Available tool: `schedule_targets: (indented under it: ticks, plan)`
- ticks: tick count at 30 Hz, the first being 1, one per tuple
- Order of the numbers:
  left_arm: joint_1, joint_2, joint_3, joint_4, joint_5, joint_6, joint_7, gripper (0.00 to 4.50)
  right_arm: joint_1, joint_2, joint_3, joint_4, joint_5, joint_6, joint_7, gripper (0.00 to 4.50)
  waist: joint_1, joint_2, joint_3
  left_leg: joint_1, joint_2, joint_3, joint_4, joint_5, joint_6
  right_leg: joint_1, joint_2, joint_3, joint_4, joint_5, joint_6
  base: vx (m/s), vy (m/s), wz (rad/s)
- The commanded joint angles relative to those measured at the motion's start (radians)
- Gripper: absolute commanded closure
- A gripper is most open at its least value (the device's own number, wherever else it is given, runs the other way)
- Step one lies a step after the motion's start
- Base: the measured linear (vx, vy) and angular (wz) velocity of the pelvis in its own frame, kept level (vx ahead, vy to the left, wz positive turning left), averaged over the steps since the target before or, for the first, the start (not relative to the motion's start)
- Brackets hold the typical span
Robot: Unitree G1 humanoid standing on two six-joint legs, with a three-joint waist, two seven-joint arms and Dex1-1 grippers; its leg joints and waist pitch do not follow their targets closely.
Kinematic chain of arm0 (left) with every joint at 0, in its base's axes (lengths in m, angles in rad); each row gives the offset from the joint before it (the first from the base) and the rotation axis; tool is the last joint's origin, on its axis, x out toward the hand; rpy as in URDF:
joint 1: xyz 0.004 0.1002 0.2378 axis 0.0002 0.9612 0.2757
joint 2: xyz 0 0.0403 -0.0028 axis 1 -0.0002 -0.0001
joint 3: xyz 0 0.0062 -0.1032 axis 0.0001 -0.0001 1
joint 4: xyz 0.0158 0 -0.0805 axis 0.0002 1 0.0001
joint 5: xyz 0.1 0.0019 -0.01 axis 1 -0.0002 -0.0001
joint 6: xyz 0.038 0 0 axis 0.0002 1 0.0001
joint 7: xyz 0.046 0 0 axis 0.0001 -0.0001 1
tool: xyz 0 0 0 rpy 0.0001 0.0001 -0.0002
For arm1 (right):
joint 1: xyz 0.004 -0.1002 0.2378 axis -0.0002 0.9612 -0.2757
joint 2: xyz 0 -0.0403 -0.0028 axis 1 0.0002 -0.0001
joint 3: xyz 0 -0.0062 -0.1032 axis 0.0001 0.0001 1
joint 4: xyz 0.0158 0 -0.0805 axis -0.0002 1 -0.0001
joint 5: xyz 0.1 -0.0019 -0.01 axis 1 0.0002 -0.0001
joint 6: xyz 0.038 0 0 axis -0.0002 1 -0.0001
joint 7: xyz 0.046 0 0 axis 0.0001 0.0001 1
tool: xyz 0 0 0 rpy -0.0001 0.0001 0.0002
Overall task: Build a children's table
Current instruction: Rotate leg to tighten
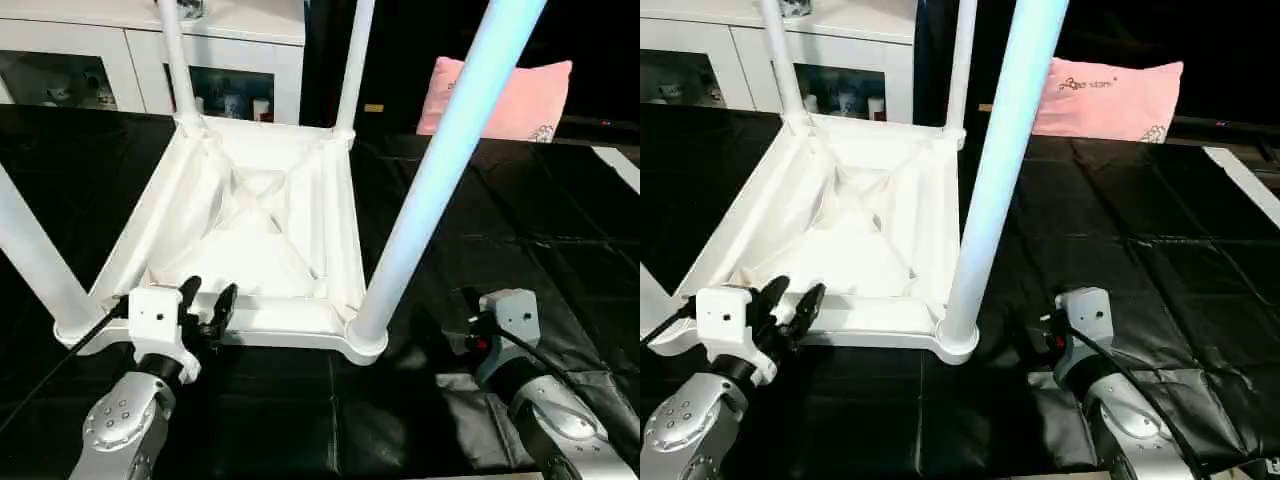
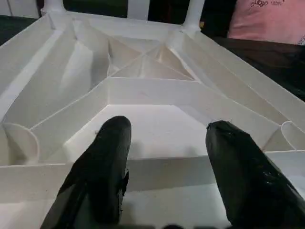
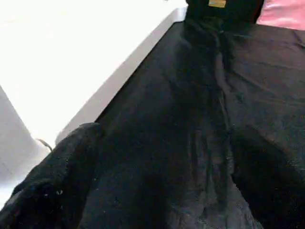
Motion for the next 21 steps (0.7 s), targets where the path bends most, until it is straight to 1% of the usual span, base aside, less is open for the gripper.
schedule_targets:
  ticks: [1,3,6,7,11,21]
  plan:
    - [-0.005,0.002,-0.012,-0.021,-0.008,0.014,0.007,1.65,-0.008,-0.011,-0.004,0.008,-0.006,0.017,-0.006,0.0,0.0,0.009,-0.035,-0.014,0.053,-0.008,-0.093,-0.185,0.038,0.046,-0.061,0.058,-0.06,-0.312,-0.103,0.0,0.0,0.0]
    - [-0.004,0.003,-0.013,-0.022,-0.008,0.015,0.005,1.65,-0.006,-0.011,-0.003,0.006,-0.006,0.017,-0.008,0.0,0.0,0.013,-0.036,-0.013,0.054,-0.009,-0.093,-0.181,0.037,0.046,-0.06,0.058,-0.058,-0.297,-0.111,0.0,0.0,0.0]
    - [-0.005,0.005,-0.015,-0.021,-0.009,0.016,0.005,1.65,-0.002,-0.011,-0.002,0.004,-0.006,0.017,-0.009,0.0,0.0,0.011,-0.036,-0.013,0.054,-0.008,-0.093,-0.183,0.037,0.047,-0.06,0.058,-0.058,-0.292,-0.114,0.0,0.0,0.0]
    - [-0.005,0.005,-0.015,-0.021,-0.009,0.016,0.005,1.65,-0.002,-0.011,-0.002,0.003,-0.006,0.017,-0.009,0.0,-0.001,0.013,-0.035,-0.013,0.054,-0.008,-0.094,-0.185,0.037,0.047,-0.06,0.058,-0.057,-0.294,-0.114,0.0,0.0,0.0]
    - [-0.005,0.006,-0.017,-0.021,-0.011,0.018,0.006,1.65,0.001,-0.012,-0.002,0.001,-0.005,0.018,-0.01,0.0,-0.001,0.012,-0.035,-0.013,0.054,-0.009,-0.094,-0.193,0.034,0.047,-0.06,0.058,-0.059,-0.305,-0.111,0.0,0.0,0.0]
    - [-0.005,0.009,-0.021,-0.022,-0.015,0.023,0.011,1.65,-0.003,-0.016,0.004,0.006,-0.009,0.017,-0.012,0.0,0.0,0.01,-0.036,-0.013,0.054,-0.008,-0.092,-0.173,0.039,0.048,-0.061,0.058,-0.056,-0.281,-0.12,0.0,0.0,0.0]
